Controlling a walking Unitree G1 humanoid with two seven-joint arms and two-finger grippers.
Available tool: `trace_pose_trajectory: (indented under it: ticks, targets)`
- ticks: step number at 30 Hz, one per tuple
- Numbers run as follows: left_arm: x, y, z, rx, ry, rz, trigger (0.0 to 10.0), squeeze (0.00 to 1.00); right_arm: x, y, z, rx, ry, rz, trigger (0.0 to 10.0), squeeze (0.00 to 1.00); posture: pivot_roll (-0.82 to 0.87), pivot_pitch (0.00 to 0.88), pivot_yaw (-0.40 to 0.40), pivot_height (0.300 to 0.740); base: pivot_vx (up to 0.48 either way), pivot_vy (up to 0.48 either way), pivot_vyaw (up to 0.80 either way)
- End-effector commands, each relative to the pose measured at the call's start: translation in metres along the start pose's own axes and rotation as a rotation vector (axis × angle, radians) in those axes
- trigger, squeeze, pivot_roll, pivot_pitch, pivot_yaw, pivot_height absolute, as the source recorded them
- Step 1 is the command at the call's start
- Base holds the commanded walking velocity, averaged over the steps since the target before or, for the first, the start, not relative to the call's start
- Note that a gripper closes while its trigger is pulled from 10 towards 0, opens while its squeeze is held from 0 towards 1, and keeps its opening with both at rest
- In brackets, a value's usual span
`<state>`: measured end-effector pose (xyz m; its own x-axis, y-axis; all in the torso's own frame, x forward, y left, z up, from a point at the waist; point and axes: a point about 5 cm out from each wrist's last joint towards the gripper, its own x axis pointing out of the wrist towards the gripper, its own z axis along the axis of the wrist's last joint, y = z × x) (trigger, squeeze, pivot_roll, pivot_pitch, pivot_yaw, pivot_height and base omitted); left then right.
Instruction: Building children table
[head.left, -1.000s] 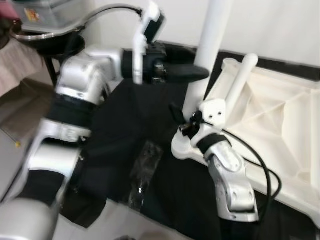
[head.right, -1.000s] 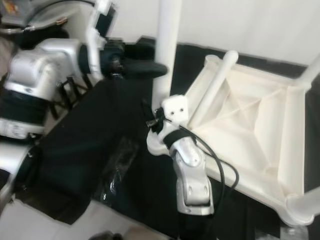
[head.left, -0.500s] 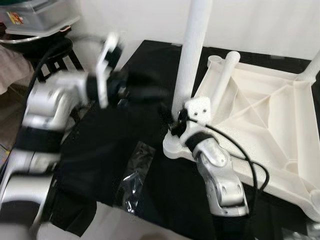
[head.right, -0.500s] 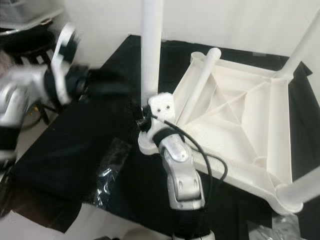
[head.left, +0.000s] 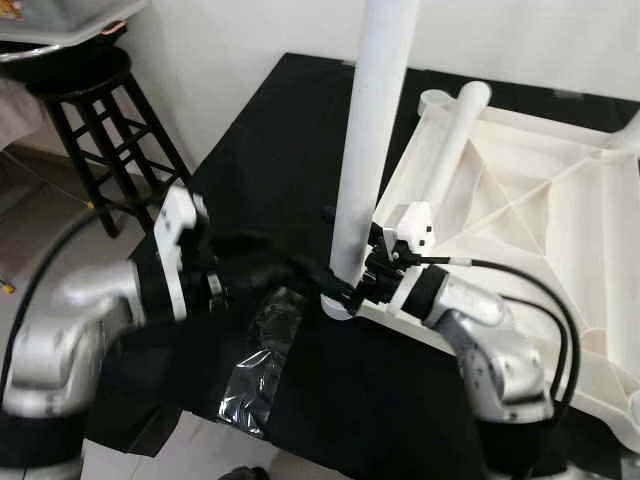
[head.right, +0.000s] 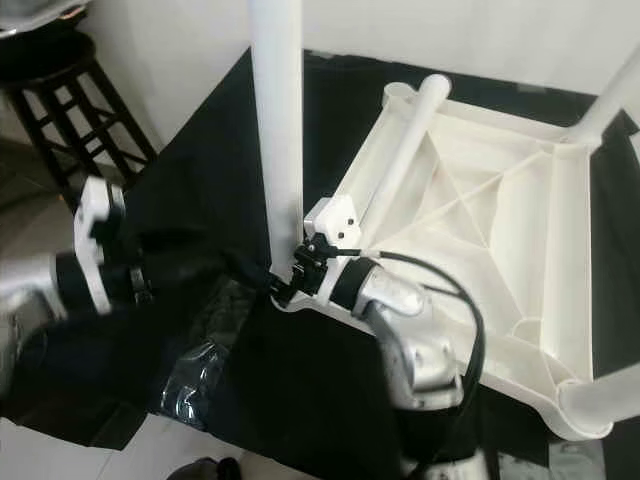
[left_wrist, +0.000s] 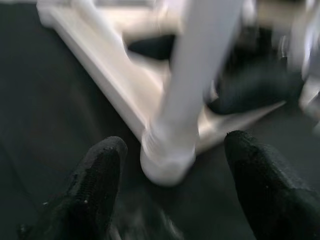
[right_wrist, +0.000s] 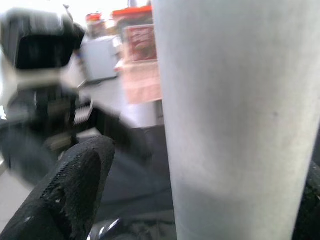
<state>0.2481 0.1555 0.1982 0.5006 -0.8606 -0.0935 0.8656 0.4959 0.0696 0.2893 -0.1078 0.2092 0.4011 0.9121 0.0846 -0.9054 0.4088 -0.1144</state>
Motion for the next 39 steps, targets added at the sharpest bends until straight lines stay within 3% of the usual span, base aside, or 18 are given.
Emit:
trace_pose_trajectory:
  ticks: [1, 3, 4, 7, 8, 14, 19, 20, 24, 26, 29, 31, 34, 35, 36, 37, 39]
  targets:
    - [0.003, -0.022, -0.006, 0.044, 0.023, -0.02, 10.0, 0.0, -0.002, -0.007, -0.006, 0.03, 0.006, 0.075, 10.0, 0.0, 0.12, 0.152, -0.027, 0.74, 0.0, 0.0, 0.0]
    - [0.003, -0.03, -0.011, 0.046, 0.035, -0.026, 10.0, 0.0, -0.003, -0.014, -0.006, 0.028, 0.013, 0.077, 10.0, 0.0, 0.11, 0.151, -0.028, 0.74, 0.0, 0.0, 0.0]
    - [0.001, -0.038, -0.017, 0.056, 0.056, -0.03, 10.0, 0.0, -0.004, -0.021, -0.006, 0.028, 0.022, 0.083, 8.2, 0.0, 0.12, 0.15, -0.032, 0.74, 0.0, 0.0, 0.0]
    - [-0.001, -0.042, -0.02, 0.061, 0.071, -0.03, 10.0, 0.0, -0.004, -0.026, -0.005, 0.029, 0.026, 0.091, 8.2, 0.0, 0.12, 0.15, -0.032, 0.74, 0.0, 0.0, 0.0]
    - [-0.003, -0.046, -0.024, 0.071, 0.084, -0.025, 10.0, 0.0, -0.004, -0.031, -0.004, 0.023, 0.034, 0.103, 0.0, 0.0, 0.12, 0.146, -0.034, 0.74, 0.0, 0.0, 0.0]
    - [-0.005, -0.055, -0.031, 0.103, 0.081, 0.022, 10.0, 0.0, -0.007, -0.054, -0.001, 0.02, 0.068, 0.17, 0.0, 0.0, 0.13, 0.134, -0.044, 0.74, 0.0, 0.0, 0.0]
    - [-0.006, -0.062, -0.036, 0.098, 0.089, 0.002, 10.0, 0.0, -0.014, -0.063, -0.001, 0.028, 0.086, 0.177, 0.0, 0.0, 0.12, 0.134, -0.042, 0.74, 0.0, 0.0, 0.0]
    - [-0.007, -0.066, -0.037, 0.09, 0.09, -0.012, 0.0, 0.0, -0.019, -0.065, -0.002, 0.037, 0.089, 0.172, 0.0, 0.0, 0.12, 0.135, -0.041, 0.74, 0.0, 0.0, 0.0]
    - [-0.007, -0.068, -0.038, 0.086, 0.089, -0.022, 0.0, 0.0, -0.025, -0.062, -0.006, 0.045, 0.087, 0.164, 0.0, 0.0, 0.11, 0.138, -0.04, 0.74, 0.0, 0.0, 0.0]
    - [-0.008, -0.068, -0.038, 0.083, 0.086, -0.024, 0.0, 0.0, -0.035, -0.05, -0.013, 0.046, 0.095, 0.128, 0.0, 0.0, 0.09, 0.153, -0.044, 0.74, 0.0, 0.0, 0.0]
    - [-0.009, -0.068, -0.037, 0.084, 0.085, -0.023, 0.0, 0.0, -0.038, -0.044, -0.016, 0.046, 0.098, 0.111, 0.0, 0.0, 0.09, 0.155, -0.046, 0.74, 0.0, 0.0, 0.0]
    - [-0.01, -0.069, -0.037, 0.086, 0.083, -0.021, 0.0, 0.0, -0.032, -0.023, -0.031, 0.09, 0.135, -0.044, 0.0, 0.0, 0.08, 0.176, -0.065, 0.74, 0.0, 0.0, 0.0]
    - [-0.011, -0.069, -0.037, 0.087, 0.082, -0.02, 0.0, 0.0, -0.029, -0.016, -0.036, 0.112, 0.156, -0.118, 0.0, 0.0, 0.08, 0.181, -0.066, 0.74, 0.0, 0.0, 0.0]
    - [-0.012, -0.068, -0.036, 0.083, 0.082, -0.022, 0.0, 0.0, -0.021, 0.003, -0.053, 0.198, 0.176, -0.469, 0.0, 0.0, 0.06, 0.198, -0.058, 0.74, 0.0, 0.0, 0.0]
    - [-0.012, -0.068, -0.036, 0.083, 0.082, -0.022, 0.0, 0.0, -0.021, 0.003, -0.053, 0.198, 0.176, -0.469, 0.0, 0.0, 0.06, 0.198, -0.058, 0.74, 0.0, 0.0, 0.0]
    - [-0.012, -0.067, -0.036, 0.079, 0.082, -0.025, 0.0, 0.0, -0.018, 0.021, -0.066, 0.227, 0.249, -0.635, 0.0, 0.0, 0.06, 0.202, -0.042, 0.74, 0.0, 0.0, 0.0]
    - [-0.012, -0.067, -0.036, 0.079, 0.082, -0.025, 0.0, 0.0, -0.018, 0.021, -0.066, 0.227, 0.249, -0.635, 0.0, 0.0, 0.06, 0.202, -0.042, 0.74, 0.0, 0.0, 0.0]
